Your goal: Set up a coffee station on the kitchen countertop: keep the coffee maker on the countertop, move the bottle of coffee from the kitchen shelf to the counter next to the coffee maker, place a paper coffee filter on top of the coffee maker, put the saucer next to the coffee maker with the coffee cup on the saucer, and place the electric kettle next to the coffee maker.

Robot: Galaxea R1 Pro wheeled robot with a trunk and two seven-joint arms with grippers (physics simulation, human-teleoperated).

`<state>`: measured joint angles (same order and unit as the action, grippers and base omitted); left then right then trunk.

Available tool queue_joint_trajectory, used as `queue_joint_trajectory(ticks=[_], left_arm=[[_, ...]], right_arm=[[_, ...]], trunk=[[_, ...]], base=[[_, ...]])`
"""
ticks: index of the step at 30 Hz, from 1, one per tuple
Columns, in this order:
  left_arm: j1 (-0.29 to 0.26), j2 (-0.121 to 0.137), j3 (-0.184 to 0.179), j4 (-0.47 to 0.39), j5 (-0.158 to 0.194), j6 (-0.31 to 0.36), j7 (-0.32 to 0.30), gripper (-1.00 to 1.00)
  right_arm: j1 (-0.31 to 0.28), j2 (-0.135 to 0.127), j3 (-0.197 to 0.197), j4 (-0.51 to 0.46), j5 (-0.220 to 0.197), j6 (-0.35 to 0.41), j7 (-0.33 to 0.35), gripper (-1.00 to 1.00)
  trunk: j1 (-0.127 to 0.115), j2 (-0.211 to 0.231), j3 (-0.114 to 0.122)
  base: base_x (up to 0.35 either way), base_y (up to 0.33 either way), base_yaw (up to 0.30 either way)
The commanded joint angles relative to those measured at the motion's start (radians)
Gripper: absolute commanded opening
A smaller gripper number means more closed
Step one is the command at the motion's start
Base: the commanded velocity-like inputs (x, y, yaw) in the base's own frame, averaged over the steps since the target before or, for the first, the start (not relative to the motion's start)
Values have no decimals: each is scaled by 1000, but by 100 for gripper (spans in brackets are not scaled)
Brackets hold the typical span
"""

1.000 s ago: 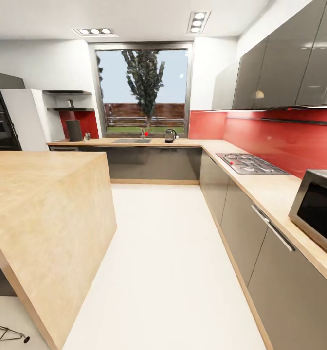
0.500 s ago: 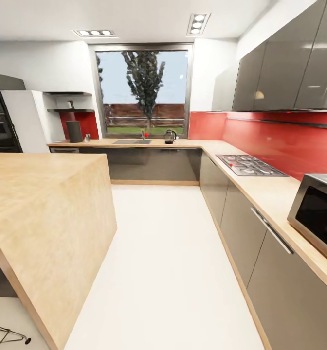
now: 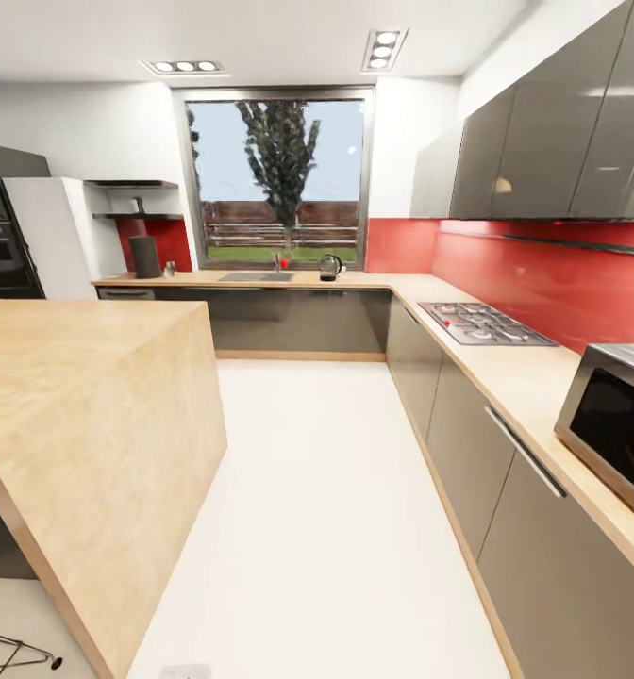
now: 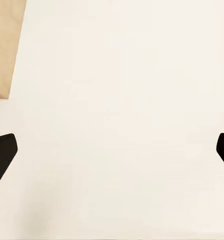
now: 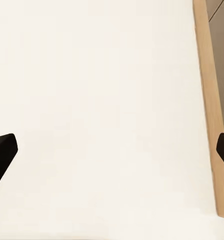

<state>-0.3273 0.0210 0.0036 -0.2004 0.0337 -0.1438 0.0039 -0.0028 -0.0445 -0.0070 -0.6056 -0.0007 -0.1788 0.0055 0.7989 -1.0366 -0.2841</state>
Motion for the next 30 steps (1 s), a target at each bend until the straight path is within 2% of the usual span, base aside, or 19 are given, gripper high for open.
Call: queue_joint_trajectory(ticks=[1, 5, 17, 30], left_arm=[[-1, 1, 0, 2, 4, -13, 1, 100], [-1, 3, 8, 4, 7, -28, 1, 100], [-3, 4, 65, 3, 8, -37, -1, 100], [-3, 2, 71, 4, 8, -37, 0, 100]], right_arm=[[0, 0, -1, 8, 0, -4, 1, 100], [0, 0, -1, 25, 1, -5, 1, 100], [0, 0, -1, 33, 0, -5, 1, 100], [0, 0, -10, 35, 0, -5, 1, 100]], trunk=[[-4, 7, 2], [-19, 35, 15], [-65, 119, 48], [-115, 210, 70]], base=[[0, 0, 0], [0, 0, 0], [0, 0, 0], [0, 0, 0]])
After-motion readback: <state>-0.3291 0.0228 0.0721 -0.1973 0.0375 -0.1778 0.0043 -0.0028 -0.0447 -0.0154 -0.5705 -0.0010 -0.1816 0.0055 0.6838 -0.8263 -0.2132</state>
